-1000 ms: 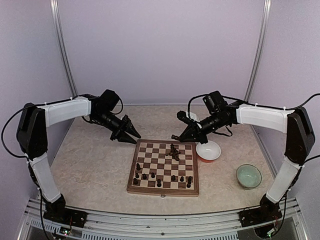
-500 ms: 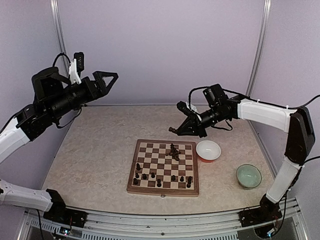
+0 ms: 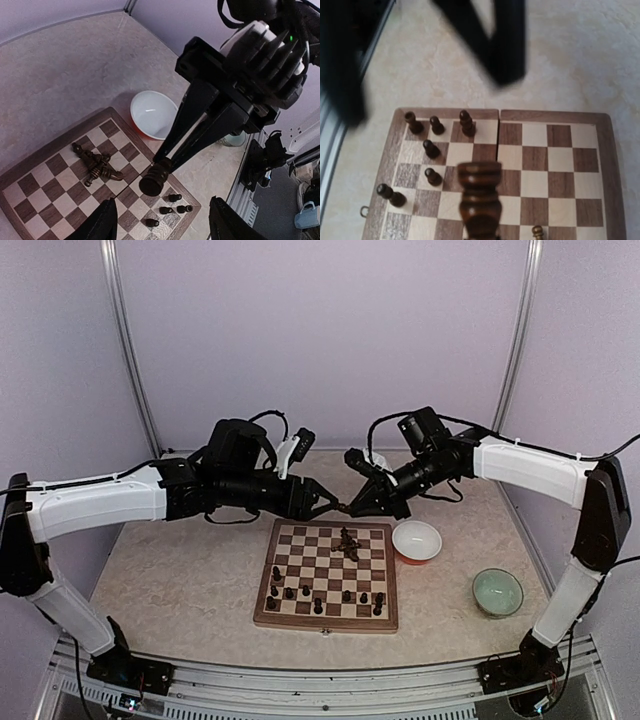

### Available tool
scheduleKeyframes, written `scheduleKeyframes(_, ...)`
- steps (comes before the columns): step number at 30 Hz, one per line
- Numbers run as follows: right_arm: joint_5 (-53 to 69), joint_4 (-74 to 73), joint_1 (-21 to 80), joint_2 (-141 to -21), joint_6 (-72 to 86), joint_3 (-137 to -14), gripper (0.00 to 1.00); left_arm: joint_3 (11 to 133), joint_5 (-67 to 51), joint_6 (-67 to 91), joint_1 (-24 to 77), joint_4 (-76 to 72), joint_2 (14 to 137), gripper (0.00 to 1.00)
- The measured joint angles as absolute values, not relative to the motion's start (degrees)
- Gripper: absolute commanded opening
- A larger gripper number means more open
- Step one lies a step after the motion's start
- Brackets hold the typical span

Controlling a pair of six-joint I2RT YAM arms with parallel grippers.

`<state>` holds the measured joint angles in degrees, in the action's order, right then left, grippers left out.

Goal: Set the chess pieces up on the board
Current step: Pass from the right arm to the left

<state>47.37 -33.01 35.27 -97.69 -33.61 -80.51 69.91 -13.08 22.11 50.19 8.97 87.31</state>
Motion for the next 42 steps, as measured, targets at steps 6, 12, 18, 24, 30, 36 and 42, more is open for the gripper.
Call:
scheduleKeyframes(6,43.59,-35.18,37.54,-96.88,-35.73,-80.95,0.06,69.91,-18.33,23.62,50.81,9.08,89.78,0.53)
scheduleKeyframes(12,42.26,-36.12,38.5,-96.29,-36.38,-80.95,0.06,70.89,-20.49,24.58,50.54,9.23,91.92,0.45)
scheduleKeyframes(18,41.89,-36.36,38.57,-95.2,-36.45,-80.95,0.06,70.89,-22.17,25.87,49.45,8.99,92.42,0.31)
scheduleKeyframes(24,41.47,-36.36,38.63,-94.67,-36.47,-80.95,0.06,70.89,-24.95,26.72,48.97,7.6,92.75,0.23)
scheduleKeyframes(30,40.8,-37.01,38.63,-94.67,-36.58,-80.95,0.16,70.89,-27.14,26.83,48.82,6.48,93.82,0.13)
scheduleKeyframes(36,43.07,-34.28,37.39,-94.32,-32.18,-80.88,0.33,68.4,-27.18,28.05,48.77,0.21,93.62,0.08)
scheduleKeyframes(42,56.69,-13.47,26.76,-89.62,-8.27,-74.65,0.33,57.91,-23.38,33.74,48.77,-17.12,89.71,0.07)
